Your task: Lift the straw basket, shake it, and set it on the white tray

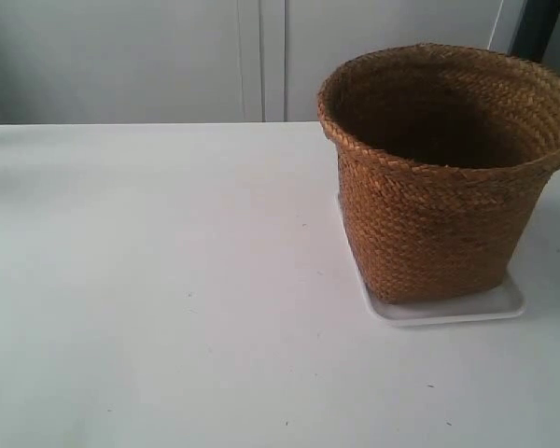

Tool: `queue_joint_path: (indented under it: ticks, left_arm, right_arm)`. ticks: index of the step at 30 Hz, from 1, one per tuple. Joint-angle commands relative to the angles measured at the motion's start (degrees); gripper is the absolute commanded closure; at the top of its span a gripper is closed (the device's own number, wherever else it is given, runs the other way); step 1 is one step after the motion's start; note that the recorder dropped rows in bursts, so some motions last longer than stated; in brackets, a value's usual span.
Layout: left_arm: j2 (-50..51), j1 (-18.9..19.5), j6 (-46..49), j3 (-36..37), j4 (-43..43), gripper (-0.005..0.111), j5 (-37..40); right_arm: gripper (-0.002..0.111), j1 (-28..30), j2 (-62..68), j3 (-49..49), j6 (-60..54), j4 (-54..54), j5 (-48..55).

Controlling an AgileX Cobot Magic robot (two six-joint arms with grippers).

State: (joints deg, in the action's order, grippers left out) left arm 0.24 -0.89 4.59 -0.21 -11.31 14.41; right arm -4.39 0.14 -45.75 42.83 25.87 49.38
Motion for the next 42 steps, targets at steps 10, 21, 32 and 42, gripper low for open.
queue_joint_path:
  ticks: [10, 21, 32, 42]
  left_arm:
    - [-0.24, 0.07, 0.13, 0.21, -0.57, 0.014, 0.25]
    - [-0.24, 0.07, 0.13, 0.21, -0.57, 0.014, 0.25]
    - [-0.24, 0.07, 0.13, 0.21, -0.57, 0.014, 0.25]
    - [-0.24, 0.07, 0.13, 0.21, -0.57, 0.014, 0.25]
  right_arm:
    - [0.073, -0.47, -0.14, 0.14, 9.79, -4.13, -5.34]
    - [0.073, -1.39, -0.14, 27.08, 32.85, -26.29, -56.01]
    - [0.073, -1.93, -0.14, 43.93, 31.96, -6.9, -61.49]
    - [0.073, -1.93, -0.14, 44.1, 41.9, 12.16, -74.45]
